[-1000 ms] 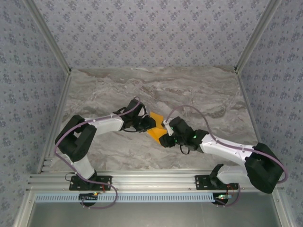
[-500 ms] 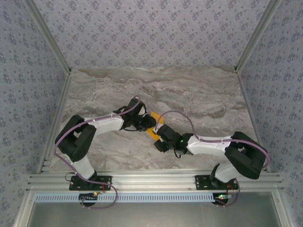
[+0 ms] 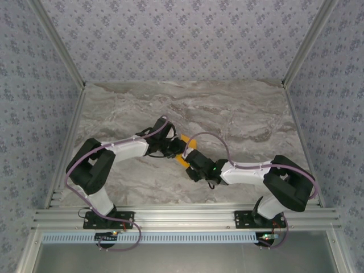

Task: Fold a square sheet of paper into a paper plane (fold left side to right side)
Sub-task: Fourth fold the wing at the center of the table.

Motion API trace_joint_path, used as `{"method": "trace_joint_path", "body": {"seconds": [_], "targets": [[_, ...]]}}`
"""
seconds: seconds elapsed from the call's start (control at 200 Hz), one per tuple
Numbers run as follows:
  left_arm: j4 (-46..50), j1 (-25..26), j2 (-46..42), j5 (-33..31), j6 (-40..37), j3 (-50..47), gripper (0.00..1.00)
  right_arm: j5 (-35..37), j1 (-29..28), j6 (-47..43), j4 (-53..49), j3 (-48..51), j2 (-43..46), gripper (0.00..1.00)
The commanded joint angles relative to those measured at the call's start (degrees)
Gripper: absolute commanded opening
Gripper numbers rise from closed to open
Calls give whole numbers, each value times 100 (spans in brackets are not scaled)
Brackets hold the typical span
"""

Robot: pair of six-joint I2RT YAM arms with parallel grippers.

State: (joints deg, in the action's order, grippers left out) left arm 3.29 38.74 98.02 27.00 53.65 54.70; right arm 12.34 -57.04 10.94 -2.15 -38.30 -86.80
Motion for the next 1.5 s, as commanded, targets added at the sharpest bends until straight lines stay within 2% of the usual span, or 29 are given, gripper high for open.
{"method": "trace_joint_path", "body": {"seconds": [0.0,0.11,0.285,0.48,0.585,0.72,0.934,1.224,1.494], "targets": [[173,-10,-267,-21,-59,214,30,49,-40,46,-203,-169,-72,24],[300,-42,-415,-29,-147,260,33,-22,-32,123,-265,-135,-39,17],[576,-136,-760,-122,-334,254,45,-232,24,180,-251,-74,81,10],[753,-383,-1444,-354,-445,-119,63,-684,151,223,-177,-43,154,8],[787,-565,-1760,-432,-400,-438,65,-1091,338,279,-25,65,280,7],[734,-588,-1815,-410,-384,-739,65,-1591,609,449,211,239,460,7],[167,-472,-1371,-137,-232,-890,56,-2258,982,653,536,498,578,7],[98,-131,-569,-91,-293,-324,48,-2660,1258,791,668,639,578,7],[-12,28,-72,-18,-260,-28,48,-2854,1417,888,748,706,551,7]]}}
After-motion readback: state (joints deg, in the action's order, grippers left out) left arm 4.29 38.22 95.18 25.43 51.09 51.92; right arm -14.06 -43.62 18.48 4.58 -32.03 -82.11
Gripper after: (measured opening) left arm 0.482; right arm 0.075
